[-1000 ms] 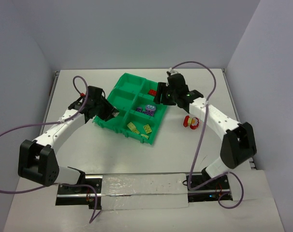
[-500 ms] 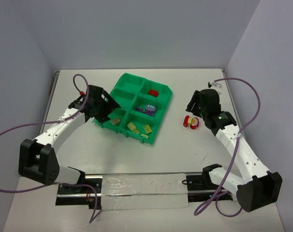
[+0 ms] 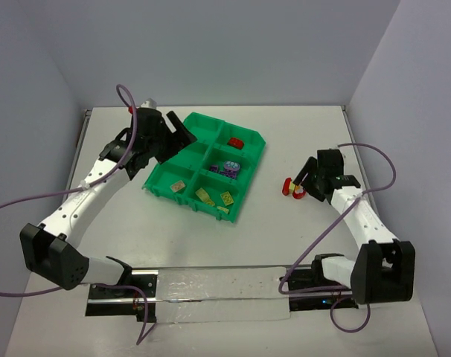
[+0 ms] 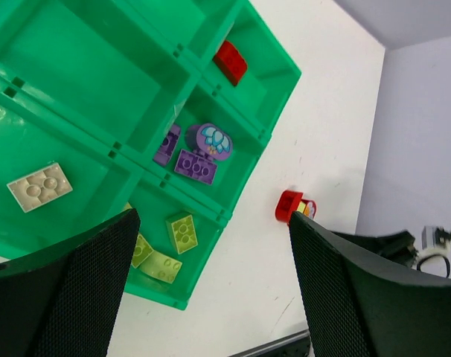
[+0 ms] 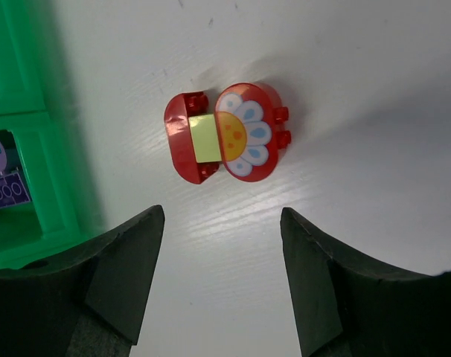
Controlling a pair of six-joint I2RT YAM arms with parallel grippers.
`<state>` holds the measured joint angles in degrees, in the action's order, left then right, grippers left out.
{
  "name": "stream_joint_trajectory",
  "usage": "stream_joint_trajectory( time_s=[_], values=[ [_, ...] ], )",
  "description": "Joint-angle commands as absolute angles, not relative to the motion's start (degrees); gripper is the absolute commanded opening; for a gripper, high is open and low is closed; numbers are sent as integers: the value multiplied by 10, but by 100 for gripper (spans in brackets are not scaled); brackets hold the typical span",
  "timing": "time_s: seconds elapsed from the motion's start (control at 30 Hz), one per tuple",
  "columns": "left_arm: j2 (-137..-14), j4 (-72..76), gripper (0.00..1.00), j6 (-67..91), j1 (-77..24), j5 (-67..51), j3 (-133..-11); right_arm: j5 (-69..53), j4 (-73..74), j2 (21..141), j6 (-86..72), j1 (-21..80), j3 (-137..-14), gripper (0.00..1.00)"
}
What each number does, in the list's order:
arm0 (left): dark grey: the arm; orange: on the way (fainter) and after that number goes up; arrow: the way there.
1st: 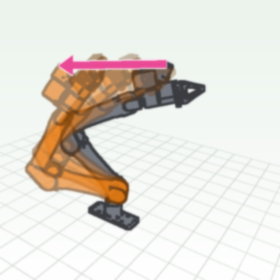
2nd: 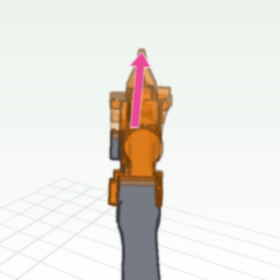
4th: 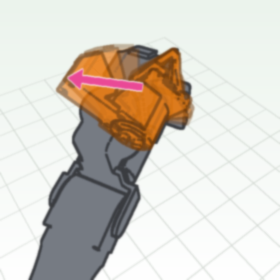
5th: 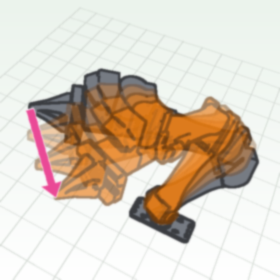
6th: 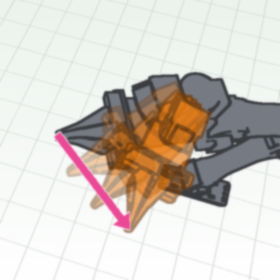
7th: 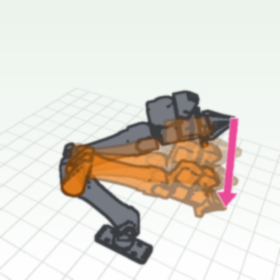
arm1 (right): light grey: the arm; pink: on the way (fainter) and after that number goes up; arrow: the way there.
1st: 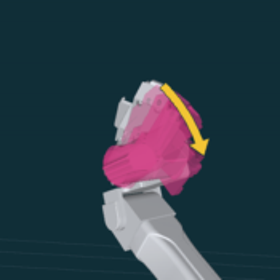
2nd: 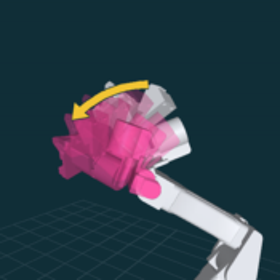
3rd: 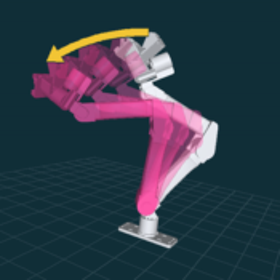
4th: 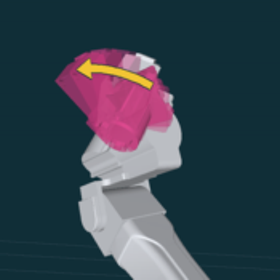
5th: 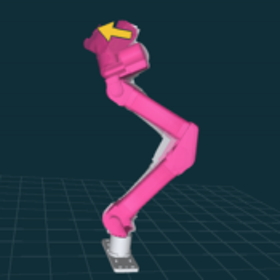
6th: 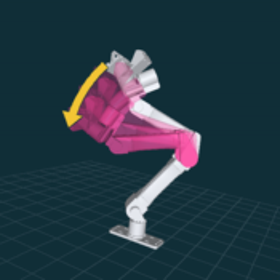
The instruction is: Sort the legos into containers by color
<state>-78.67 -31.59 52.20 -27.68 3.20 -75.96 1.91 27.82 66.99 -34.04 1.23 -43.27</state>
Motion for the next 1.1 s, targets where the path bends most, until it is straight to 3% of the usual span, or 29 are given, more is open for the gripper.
stream_joint_trajectory(
  time_s=[0.0,0.33,0.93,1.07],
  values=[
    [-795,-312,88,509,-290,31,-760,-76,207,688,-323,14,-424,69],
    [-805,-311,87,510,-299,28,-762,-73,179,747,-308,63,-430,54],
    [-794,-313,87,517,-301,31,-748,50,159,840,-321,108,-464,56],
    [-794,-316,87,515,-302,32,-752,75,143,850,-325,116,-472,51]
  ],
)
